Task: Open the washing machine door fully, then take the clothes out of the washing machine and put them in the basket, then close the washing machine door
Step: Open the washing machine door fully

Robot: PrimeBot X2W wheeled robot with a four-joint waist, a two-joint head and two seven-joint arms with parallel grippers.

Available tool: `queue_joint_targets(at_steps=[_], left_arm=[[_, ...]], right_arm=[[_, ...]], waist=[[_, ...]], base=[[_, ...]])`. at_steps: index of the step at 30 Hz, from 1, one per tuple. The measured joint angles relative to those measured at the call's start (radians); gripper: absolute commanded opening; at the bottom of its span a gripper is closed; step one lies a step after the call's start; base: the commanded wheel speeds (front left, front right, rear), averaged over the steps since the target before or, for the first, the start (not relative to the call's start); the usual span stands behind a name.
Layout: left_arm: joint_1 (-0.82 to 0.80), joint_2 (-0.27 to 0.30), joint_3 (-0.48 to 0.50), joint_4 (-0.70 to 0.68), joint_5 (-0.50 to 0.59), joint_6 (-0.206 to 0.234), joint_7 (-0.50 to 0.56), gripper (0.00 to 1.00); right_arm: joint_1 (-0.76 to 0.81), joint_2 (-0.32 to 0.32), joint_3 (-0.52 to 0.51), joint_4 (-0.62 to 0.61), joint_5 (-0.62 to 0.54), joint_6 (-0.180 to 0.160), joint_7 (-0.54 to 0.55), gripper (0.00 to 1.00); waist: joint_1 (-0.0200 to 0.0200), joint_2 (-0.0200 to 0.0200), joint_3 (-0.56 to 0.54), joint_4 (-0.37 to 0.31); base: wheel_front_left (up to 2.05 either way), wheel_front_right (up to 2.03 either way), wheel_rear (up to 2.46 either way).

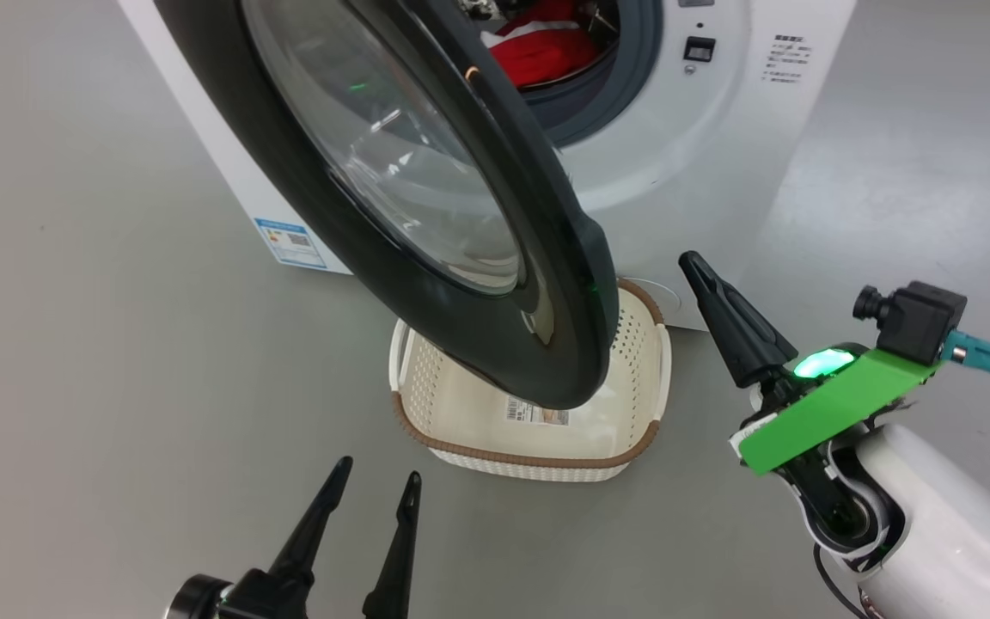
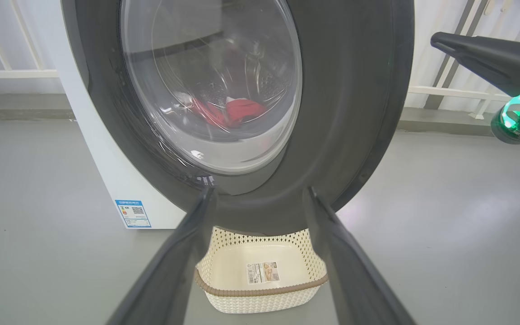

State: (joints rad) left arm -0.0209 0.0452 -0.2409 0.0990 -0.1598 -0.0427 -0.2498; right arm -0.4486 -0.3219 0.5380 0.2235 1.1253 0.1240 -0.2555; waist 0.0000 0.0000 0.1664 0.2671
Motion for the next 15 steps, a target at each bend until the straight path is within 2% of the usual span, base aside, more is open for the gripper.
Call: queue_joint_targets(at_steps=[7, 8, 15], left_arm=[[-0.003, 0.0, -0.032, -0.004, -0.019, 0.008, 0.0, 1.0], [-0.008, 0.0, -0.04, -0.004, -0.02, 0.008, 0.0, 1.0], [-0.025, 0.0, -0.054, -0.009, -0.038, 0.012, 0.0, 1.0]], right_arm=[[-0.117, -0.086, 0.158, 0.003, 0.179, 0.0, 0.011, 0.0], [-0.145, -0.103, 0.188, 0.002, 0.232, 0.0, 0.026, 0.0], [-0.21, -0.142, 0.238, 0.0, 0.378, 0.0, 0.104, 0.0]], waist=[[0.0, 0.0, 0.02, 0.04], [0.0, 0.0001, 0.026, 0.05], [0.0, 0.0, 0.041, 0.081]], base=[[0.0, 0.0, 0.0], [0.0, 0.0, 0.0], [0.0, 0.0, 0.0]])
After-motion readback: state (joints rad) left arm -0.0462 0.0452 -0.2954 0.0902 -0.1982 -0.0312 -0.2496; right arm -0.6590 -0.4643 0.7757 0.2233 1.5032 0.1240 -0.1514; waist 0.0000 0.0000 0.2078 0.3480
